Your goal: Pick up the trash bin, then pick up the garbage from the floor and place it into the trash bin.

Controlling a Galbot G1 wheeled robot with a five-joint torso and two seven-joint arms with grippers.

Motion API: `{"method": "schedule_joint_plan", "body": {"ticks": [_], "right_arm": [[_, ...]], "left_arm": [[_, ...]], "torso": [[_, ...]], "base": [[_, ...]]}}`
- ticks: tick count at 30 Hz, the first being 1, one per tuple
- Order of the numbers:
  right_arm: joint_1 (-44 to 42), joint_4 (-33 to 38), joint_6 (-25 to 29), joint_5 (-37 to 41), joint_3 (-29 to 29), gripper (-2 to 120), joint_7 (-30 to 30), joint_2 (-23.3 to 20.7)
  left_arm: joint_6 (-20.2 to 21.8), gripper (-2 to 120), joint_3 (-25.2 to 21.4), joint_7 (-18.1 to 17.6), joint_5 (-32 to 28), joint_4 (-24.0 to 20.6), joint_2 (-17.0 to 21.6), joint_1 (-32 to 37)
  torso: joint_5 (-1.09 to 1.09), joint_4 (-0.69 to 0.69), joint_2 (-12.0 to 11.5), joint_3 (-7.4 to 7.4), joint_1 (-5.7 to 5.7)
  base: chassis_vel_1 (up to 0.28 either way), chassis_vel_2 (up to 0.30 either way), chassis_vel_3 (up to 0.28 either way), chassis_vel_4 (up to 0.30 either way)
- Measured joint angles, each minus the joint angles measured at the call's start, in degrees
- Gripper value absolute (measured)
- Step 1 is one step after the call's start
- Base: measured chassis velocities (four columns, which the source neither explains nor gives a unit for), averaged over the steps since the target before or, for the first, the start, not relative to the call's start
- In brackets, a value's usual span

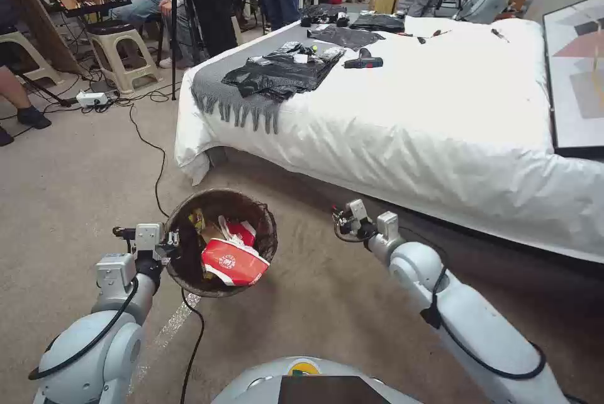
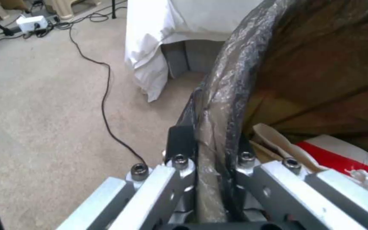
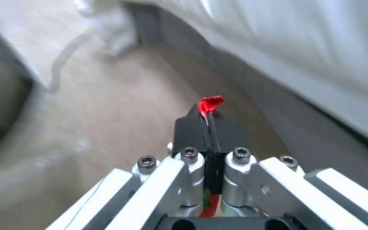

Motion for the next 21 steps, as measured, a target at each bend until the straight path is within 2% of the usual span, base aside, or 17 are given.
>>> {"method": "schedule_joint_plan", "body": {"ticks": [7,11,17,21], "right_arm": [[3.26,7.41,-2.33,3.01,-1.99,0,-2.19,-0.87],[7.83,11.56,-4.55,6.37,-6.39,0,-2.16,-0.88],[12.3,13.57,-5.73,8.77,-10.86,0,-2.14,-0.56],[17.56,14.4,-6.81,10.77,-16.21,0,-1.83,0.29]], "left_arm": [[0.1,3,0.03,-0.02,0.02,-0.2,0.03,0.28],[0.13,3,-0.01,-0.04,0.07,-0.33,0.03,0.48],[0.15,3,-0.02,-0.06,0.13,-0.37,-0.02,0.6],[0.17,3,-0.11,-0.09,0.17,-0.52,-0.03,0.72]], "torso": [[0.0,0.0,0.0,0.0,0.0],[-0.01,0.01,0.0,0.0,0.0],[-0.02,0.0,0.0,0.0,0.0],[-0.01,0.01,0.0,0.0,0.0]], "base": [[0.0,0.0,0.0,0.0],[0.0,0.0,0.0,0.0],[0.0,0.0,0.0,0.0],[0.0,0.0,0.0,0.0]]}}
